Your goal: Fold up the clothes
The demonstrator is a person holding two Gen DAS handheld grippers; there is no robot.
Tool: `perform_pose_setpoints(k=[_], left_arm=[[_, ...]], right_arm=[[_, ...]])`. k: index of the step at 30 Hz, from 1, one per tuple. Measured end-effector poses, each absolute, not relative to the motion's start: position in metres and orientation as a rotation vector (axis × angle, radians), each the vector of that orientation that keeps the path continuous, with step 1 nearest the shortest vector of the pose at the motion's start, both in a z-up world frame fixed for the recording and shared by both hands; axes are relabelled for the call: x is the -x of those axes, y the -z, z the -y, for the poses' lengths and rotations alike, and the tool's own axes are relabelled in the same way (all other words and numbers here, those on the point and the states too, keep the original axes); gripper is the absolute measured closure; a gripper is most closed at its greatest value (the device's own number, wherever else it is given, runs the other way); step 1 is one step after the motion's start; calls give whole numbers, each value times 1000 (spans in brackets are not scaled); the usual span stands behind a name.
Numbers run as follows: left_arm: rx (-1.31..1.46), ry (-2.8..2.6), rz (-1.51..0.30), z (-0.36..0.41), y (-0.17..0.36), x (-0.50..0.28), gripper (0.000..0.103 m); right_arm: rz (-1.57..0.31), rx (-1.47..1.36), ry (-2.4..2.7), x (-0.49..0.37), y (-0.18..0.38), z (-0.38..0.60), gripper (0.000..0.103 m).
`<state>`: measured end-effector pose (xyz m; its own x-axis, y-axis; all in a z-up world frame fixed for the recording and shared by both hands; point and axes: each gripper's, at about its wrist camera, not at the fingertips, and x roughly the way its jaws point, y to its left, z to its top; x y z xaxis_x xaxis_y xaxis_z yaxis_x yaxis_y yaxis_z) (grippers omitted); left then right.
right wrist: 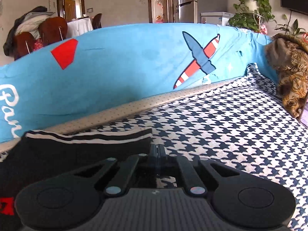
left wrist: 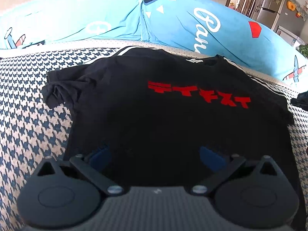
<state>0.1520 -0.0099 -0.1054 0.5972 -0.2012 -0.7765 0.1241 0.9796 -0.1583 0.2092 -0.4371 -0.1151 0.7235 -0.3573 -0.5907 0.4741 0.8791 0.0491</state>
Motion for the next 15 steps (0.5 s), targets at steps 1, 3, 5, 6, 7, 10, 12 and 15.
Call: perform_pose_setpoints(k=[1, 3, 5, 6, 7, 10, 12, 15], left_arm=[[92, 186, -911, 10, 105, -152, 0], [92, 179, -910, 9, 104, -152, 0], [94, 176, -908, 8, 103, -151, 0], [97, 176, -906, 7, 103, -150, 0], [99, 176, -904, 7, 103, -150, 0], [103, 175, -904, 7, 102, -151, 0], [106, 177, -905, 7, 102, -151, 0], [106, 176, -906, 7, 102, -151, 0]], right_arm=[[-604, -216, 445, -209, 114, 437, 96], [-609, -248, 419, -208, 114, 438, 77], [-610, -268, 404, -208, 117, 439, 54], [-609, -276, 400, -208, 118, 440, 53], [-608, -285, 390, -208, 118, 442, 53], [-632, -316, 359, -211, 123, 447, 49], [-664, -349, 351, -213, 131, 450, 49], [-657, -349, 327, -214, 134, 447, 50]])
